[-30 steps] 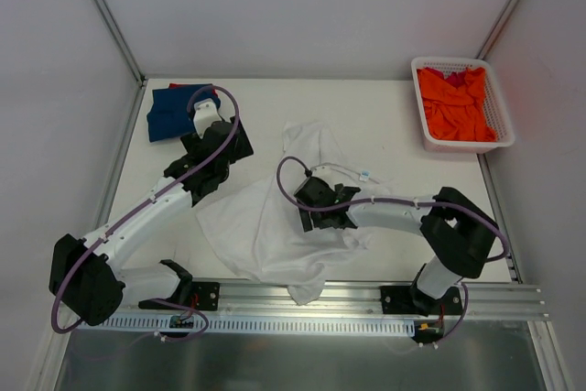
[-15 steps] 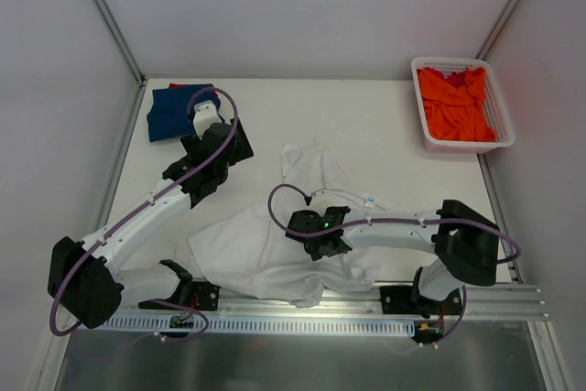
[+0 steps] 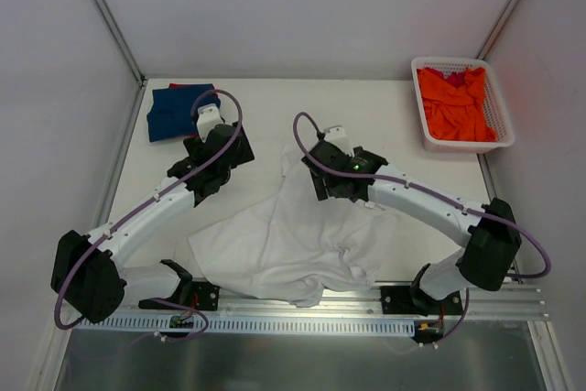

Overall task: Fold and stack the t-shirts
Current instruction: Flatten the tshirt out

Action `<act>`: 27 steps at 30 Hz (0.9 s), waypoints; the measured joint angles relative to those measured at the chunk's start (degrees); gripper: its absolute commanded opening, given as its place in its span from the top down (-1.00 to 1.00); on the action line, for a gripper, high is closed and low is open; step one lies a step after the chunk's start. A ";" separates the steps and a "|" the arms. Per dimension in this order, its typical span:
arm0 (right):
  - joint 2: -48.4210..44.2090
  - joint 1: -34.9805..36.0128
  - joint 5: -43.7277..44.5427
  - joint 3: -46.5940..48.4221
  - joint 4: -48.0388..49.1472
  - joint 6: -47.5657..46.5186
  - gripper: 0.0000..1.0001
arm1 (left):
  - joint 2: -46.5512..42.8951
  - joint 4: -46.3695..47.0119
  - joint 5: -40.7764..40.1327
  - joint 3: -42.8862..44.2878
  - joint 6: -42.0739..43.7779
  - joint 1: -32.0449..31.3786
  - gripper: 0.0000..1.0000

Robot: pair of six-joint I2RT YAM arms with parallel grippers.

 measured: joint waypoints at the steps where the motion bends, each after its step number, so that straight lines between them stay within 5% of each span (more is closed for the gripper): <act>1: 0.13 -1.81 -0.63 0.17 0.63 -1.55 -0.67 | 0.00 -0.44 -0.02 -0.26 -0.20 0.00 -0.91; 16: 13.18 -25.77 -16.46 9.55 10.47 -14.40 -0.66 | -7.19 -18.82 -1.81 -10.97 -19.06 -0.48 -0.70; 27: 19.32 -29.66 -25.88 13.68 14.38 -16.09 -0.66 | -9.84 -34.23 -2.51 -15.02 -38.64 -0.46 -0.60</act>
